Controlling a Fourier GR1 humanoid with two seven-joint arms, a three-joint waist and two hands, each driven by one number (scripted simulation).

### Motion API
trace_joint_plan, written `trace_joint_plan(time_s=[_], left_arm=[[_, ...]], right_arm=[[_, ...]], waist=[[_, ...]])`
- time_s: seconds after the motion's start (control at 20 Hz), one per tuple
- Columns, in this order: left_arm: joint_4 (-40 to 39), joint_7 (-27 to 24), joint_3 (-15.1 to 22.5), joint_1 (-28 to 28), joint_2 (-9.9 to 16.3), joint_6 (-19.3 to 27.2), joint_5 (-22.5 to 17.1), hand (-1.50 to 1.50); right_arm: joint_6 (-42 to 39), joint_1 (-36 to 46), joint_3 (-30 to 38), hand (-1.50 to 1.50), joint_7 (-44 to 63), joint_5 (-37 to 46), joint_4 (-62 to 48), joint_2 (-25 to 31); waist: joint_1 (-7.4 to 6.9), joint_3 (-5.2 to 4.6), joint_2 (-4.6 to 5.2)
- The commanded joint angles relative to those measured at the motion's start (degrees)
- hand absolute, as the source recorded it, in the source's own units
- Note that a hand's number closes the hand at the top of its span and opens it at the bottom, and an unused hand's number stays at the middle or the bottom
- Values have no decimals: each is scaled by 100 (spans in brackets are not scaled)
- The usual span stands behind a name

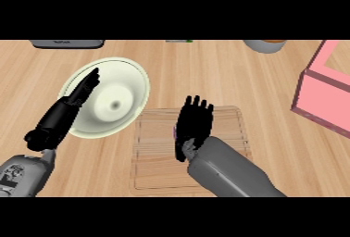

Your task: Pick the can from the cutting board and place it in the cardboard box

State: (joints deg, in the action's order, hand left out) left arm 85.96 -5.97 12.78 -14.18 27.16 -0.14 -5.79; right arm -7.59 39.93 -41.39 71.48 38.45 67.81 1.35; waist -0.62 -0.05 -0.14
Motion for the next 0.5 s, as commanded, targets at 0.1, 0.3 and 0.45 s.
trace_joint_plan(time_s=[0.1, 0.3, 0.45], left_arm=[[-126, 223, -102, -173, -116, 22, 52, 0], [122, 95, -64, 69, -103, -93, 138, 0], [104, 272, -252, -33, -204, -146, 108, 0]], right_arm=[[-127, 72, 239, -150, 1056, 96, -235, -128], [171, -229, -31, -150, 1080, 46, -41, -128], [59, -202, -327, 150, 740, 45, -42, -129]], waist=[[63, 3, 7], [26, 4, -1], [17, 4, 7]])
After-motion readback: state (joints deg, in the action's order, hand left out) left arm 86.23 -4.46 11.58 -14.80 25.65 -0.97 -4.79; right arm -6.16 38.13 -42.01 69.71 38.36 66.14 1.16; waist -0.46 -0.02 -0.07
